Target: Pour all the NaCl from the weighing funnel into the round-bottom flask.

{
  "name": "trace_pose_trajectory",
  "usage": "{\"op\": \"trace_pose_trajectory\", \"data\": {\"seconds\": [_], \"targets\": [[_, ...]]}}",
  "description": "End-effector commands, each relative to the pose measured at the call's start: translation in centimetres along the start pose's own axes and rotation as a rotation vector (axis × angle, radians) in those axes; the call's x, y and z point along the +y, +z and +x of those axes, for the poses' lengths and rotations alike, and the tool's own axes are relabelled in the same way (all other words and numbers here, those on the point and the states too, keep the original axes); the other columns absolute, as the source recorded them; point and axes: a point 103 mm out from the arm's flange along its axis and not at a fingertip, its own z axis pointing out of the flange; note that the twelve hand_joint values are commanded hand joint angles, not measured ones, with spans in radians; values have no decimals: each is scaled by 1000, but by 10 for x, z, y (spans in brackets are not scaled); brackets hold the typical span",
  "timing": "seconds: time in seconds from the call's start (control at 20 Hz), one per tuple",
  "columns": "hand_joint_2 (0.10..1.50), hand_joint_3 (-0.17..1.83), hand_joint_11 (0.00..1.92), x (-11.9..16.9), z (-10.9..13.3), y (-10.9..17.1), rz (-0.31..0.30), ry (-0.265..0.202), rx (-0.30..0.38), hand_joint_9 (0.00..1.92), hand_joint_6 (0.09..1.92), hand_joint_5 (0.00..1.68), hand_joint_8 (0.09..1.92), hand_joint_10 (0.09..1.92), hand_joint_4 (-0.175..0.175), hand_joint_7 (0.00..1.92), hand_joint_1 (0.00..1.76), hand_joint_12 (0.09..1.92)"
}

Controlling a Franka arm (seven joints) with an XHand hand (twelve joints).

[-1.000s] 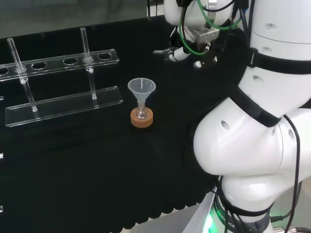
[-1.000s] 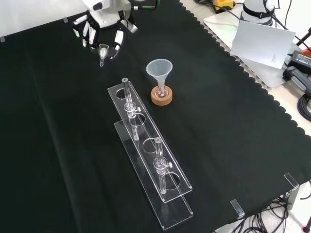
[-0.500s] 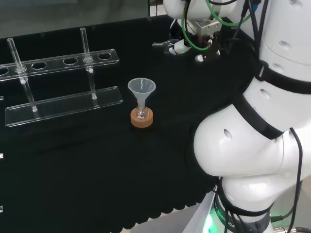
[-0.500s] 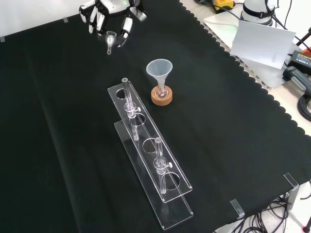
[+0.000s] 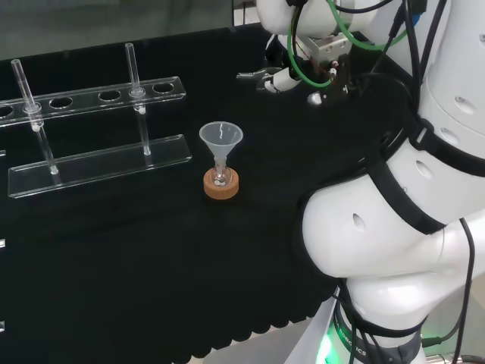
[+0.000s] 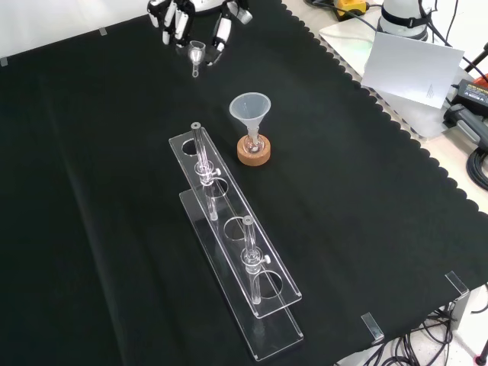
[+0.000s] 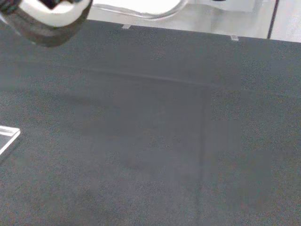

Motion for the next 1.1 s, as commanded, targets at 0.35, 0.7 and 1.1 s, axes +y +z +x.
{"op": "trace_pose_trajectory", "data": {"seconds": [0.35,0.7,1.1], "targets": [[743,501,187,-49,10,-5,72,-157,46,1050,641,1252,287,223,175,1536,1095,1455],[741,506,188,-46,20,2,74,-190,57,1051,642,1253,282,221,175,1539,1095,1454],[737,512,189,-46,31,5,107,-235,40,1053,644,1253,277,219,175,1544,1095,1453]]}}
